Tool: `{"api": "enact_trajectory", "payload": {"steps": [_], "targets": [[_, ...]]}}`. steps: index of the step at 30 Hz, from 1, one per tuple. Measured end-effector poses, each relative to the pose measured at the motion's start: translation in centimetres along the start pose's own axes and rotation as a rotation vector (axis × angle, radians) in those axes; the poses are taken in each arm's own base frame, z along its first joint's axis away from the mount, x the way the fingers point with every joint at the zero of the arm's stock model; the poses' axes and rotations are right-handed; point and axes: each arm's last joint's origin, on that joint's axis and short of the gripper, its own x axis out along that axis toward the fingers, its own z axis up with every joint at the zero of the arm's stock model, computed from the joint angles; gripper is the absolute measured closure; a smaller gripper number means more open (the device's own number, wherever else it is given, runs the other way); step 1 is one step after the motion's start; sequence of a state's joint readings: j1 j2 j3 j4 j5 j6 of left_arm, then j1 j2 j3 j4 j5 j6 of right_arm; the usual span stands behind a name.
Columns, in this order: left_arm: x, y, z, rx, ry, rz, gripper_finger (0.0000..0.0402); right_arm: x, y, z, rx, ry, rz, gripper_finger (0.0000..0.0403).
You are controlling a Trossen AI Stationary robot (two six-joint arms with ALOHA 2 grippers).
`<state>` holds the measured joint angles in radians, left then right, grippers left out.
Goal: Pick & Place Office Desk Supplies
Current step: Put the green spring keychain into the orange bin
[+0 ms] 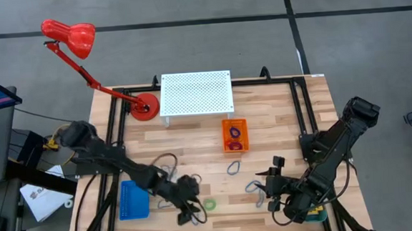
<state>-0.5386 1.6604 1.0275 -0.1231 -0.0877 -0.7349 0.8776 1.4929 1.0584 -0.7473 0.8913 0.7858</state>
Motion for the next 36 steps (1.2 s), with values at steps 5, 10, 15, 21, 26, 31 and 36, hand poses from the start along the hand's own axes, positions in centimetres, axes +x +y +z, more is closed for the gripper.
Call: {"api": "enact_trajectory", "payload": {"steps": [5,10,15,21,26,31,36], "targets": [[4.7,1.5,-1.6,0.127,0.019,0.116,0.0234,0.3,-0.2,0.2,0.002,0.005,-0.012,0.0246],[7.3,2.1,-2.2,0.320,-0.013,0.263,0.0234,0.4,-0.2,0.2,0.001,0.006,-0.012,0.0246],[8.8,2.6,-2.6,0.361,-0.020,0.292,0.0234,0.1,-0.1,0.1,-0.007,0.005,-0.003,0.0246],[9.8,2.7,-3.0,0.361,-0.046,0.294,0.0240,0.0,0.0,0.0,-0.001,0.007,0.006,0.0246],[9.9,2.9,-3.0,0.366,-0.086,0.360,0.0299,0.0,0.0,0.0,-0.001,0.009,0.008,0.0246],[9.9,2.9,-2.2,0.402,-0.181,0.410,0.0385,0.0,0.0,0.0,-0.001,0.009,0.008,0.0246],[9.9,2.6,-0.3,0.452,-0.318,0.379,0.0387,0.0,0.0,0.0,-0.001,0.009,0.008,0.0246]]}}
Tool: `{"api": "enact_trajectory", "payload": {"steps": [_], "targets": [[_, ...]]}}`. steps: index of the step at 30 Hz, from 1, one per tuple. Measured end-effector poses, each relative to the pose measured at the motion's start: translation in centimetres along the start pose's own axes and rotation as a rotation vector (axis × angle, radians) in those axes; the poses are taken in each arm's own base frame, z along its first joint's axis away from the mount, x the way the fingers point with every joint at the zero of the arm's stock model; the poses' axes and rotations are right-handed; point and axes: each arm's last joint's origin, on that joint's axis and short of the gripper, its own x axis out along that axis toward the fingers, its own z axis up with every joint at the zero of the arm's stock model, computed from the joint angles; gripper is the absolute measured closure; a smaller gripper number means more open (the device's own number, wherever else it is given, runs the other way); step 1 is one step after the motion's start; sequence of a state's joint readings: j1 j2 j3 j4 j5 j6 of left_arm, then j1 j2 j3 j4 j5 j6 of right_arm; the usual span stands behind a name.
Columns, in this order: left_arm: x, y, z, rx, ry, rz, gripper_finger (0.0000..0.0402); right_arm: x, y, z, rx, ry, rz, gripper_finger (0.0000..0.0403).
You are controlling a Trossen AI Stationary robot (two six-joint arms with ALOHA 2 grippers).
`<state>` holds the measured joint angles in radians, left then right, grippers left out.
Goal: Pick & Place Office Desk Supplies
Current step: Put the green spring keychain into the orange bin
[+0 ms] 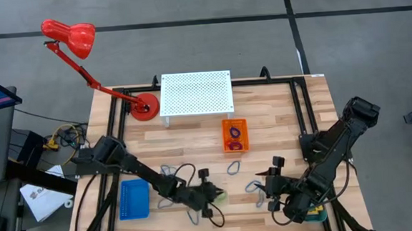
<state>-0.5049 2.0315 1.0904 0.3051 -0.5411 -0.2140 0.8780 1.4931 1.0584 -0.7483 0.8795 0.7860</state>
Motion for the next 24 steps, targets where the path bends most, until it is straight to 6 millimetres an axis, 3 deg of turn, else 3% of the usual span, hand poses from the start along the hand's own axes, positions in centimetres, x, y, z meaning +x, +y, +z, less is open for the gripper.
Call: {"api": "enact_trajectory", "payload": {"steps": [11,19,24], "targets": [[2.2,5.0,4.2,-0.029,-0.289,0.106,0.0396,0.0,0.0,0.0,0.000,0.000,0.000,0.0246],[4.5,10.5,7.6,-0.048,-0.263,0.141,0.0396,0.0,0.0,0.0,-0.003,0.002,-0.001,0.0246],[5.3,13.7,10.1,-0.001,-0.146,0.209,0.0396,0.0,-0.1,-0.1,-0.007,0.005,-0.004,0.0246]]}}
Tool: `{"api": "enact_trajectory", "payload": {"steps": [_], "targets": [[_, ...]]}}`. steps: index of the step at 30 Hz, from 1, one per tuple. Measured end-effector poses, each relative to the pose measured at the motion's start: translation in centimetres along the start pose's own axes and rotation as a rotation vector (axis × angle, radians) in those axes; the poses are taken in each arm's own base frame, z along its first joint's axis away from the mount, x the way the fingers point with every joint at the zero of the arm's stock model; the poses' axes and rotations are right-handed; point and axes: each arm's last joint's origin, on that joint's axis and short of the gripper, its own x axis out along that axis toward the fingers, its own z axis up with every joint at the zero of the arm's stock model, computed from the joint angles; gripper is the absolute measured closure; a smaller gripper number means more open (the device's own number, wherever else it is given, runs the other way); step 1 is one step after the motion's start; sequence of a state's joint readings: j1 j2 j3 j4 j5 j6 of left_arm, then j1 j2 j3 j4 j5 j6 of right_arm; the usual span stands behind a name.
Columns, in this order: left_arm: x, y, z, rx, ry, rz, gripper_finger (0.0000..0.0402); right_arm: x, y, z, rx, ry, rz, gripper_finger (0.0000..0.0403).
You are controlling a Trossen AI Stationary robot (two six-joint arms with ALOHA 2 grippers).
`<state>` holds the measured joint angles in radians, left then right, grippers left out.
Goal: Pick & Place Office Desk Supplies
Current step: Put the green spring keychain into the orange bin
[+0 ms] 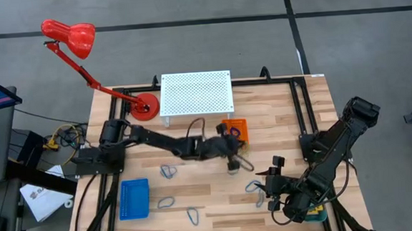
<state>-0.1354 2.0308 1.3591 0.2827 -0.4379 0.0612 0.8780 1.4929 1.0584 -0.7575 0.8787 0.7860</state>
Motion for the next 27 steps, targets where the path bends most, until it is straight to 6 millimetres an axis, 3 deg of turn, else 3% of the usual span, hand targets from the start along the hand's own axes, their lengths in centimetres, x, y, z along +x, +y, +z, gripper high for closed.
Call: {"api": "enact_trajectory", "payload": {"steps": [5,11,27], "targets": [[0.7,2.5,1.2,0.061,0.163,0.039,0.0396,-0.2,0.1,-0.1,-0.010,0.005,0.006,0.0246],[1.2,4.4,0.4,0.083,0.278,0.069,0.0396,-0.3,0.2,-0.2,-0.015,0.004,0.010,0.0246],[1.2,4.5,-0.1,0.082,0.295,0.061,0.0396,-0.3,0.2,-0.2,-0.015,0.004,0.009,0.0246]]}}
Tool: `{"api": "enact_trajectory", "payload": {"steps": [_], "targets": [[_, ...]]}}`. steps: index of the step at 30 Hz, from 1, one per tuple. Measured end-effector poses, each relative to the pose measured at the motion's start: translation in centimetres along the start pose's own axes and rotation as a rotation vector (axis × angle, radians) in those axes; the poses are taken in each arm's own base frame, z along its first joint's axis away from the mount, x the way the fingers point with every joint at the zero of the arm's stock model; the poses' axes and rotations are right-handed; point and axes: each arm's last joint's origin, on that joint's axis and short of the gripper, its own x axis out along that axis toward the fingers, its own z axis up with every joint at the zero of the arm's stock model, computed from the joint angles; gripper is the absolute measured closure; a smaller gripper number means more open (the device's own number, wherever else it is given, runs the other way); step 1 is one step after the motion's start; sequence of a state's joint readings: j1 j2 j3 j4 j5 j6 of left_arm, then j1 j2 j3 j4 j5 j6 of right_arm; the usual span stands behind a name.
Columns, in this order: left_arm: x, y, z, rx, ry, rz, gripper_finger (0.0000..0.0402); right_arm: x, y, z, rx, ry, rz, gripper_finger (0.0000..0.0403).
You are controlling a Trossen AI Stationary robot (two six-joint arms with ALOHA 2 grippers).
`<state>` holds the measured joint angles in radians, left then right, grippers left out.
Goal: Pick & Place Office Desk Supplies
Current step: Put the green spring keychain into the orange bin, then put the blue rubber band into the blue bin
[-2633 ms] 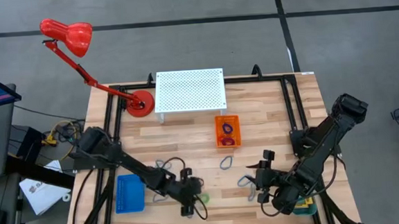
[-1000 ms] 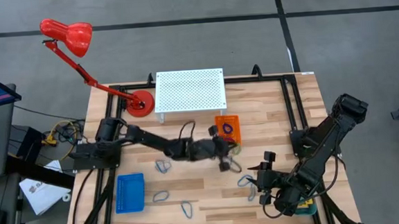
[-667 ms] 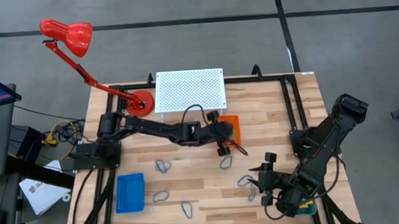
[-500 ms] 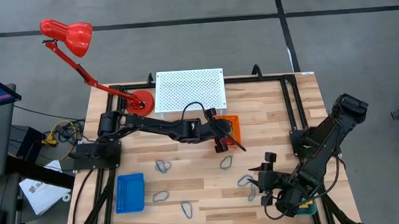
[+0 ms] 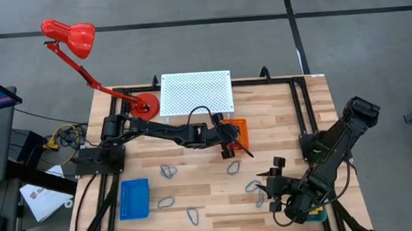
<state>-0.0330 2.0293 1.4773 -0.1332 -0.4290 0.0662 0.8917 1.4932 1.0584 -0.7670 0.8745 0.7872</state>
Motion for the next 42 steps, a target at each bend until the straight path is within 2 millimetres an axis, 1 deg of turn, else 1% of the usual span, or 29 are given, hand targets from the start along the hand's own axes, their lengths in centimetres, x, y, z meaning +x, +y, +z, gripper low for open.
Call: {"api": "enact_trajectory", "payload": {"steps": [4,7,10,16,21,24,28,32,35,38,42], "targets": [[0.0,0.0,0.0,0.000,0.000,0.000,0.0395,0.0,0.0,0.0,0.000,0.000,0.000,0.0246],[0.0,0.0,0.0,0.003,-0.005,0.000,0.0386,0.0,0.0,0.0,0.000,-0.001,0.000,0.0246],[0.0,0.0,0.2,-0.005,-0.023,0.001,0.0368,0.0,0.0,0.0,0.000,-0.001,-0.001,0.0246],[0.0,0.1,0.7,-0.024,-0.070,0.005,0.0317,0.0,0.0,0.0,0.000,-0.001,-0.001,0.0246],[0.0,0.1,0.7,-0.026,-0.074,0.005,0.0283,0.0,0.0,0.0,0.000,-0.001,-0.001,0.0246],[-0.1,0.0,0.7,-0.023,-0.070,0.000,0.0270,0.0,0.0,0.0,0.000,-0.001,-0.001,0.0246],[-0.8,-0.4,0.5,-0.002,-0.023,-0.090,0.0263,0.0,0.0,0.0,0.002,0.002,-0.001,0.0246],[-2.7,-0.8,0.0,-0.002,0.096,-0.236,0.0266,-0.1,-0.1,-0.2,0.011,0.014,-0.009,0.0246],[-4.8,-1.3,-0.7,0.003,0.223,-0.279,0.0269,-0.1,-0.2,-0.3,0.023,0.020,-0.013,0.0246],[-7.5,-1.9,-1.3,-0.015,0.352,-0.291,0.0270,-0.3,-0.1,-0.4,0.023,0.020,-0.007,0.0246],[-11.5,-2.7,-1.9,-0.049,0.478,-0.288,0.0270,-0.3,-0.1,-0.4,0.038,0.019,-0.006,0.0246]]}}
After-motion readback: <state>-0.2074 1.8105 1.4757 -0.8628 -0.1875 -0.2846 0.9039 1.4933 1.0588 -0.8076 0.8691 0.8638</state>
